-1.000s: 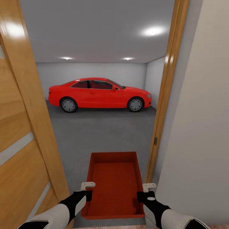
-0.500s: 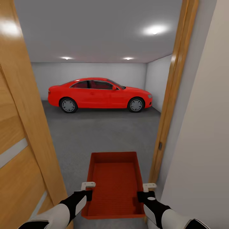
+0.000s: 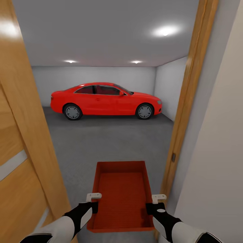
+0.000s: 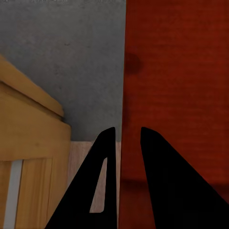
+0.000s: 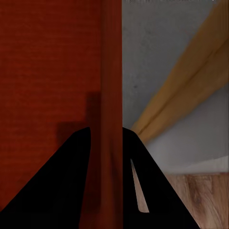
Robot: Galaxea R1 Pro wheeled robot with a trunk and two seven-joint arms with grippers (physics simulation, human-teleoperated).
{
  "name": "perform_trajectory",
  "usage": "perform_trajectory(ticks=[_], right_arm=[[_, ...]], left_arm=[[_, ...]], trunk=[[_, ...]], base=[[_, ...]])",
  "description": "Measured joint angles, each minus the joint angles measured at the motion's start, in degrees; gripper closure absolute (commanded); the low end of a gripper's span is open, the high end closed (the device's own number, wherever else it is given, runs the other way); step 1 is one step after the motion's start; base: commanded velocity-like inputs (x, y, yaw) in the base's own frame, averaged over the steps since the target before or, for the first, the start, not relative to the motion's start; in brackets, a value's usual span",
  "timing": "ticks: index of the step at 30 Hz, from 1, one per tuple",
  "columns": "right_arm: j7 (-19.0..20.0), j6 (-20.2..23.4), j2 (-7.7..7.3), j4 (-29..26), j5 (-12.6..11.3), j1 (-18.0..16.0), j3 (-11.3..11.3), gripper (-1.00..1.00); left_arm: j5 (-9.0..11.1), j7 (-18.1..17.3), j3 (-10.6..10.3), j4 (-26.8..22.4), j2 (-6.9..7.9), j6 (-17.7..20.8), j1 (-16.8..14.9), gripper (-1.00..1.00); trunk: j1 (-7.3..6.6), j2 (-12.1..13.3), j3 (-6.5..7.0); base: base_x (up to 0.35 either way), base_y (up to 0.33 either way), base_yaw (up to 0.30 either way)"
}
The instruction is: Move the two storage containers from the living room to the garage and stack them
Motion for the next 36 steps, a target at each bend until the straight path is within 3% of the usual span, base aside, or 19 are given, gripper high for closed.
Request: perform_trajectory(ticks=[36], right_arm=[[-0.5, 0.0, -0.07, -0.7, 0.1, 0.0, 0.4, 1.0]], left_arm=[[0.0, -0.3, 0.3, 0.1, 0.13, -0.8, 0.0, 1.0]], trunk=[[-0.01, 0.0, -0.01]], base=[[0.317, 0.0, 0.0]])
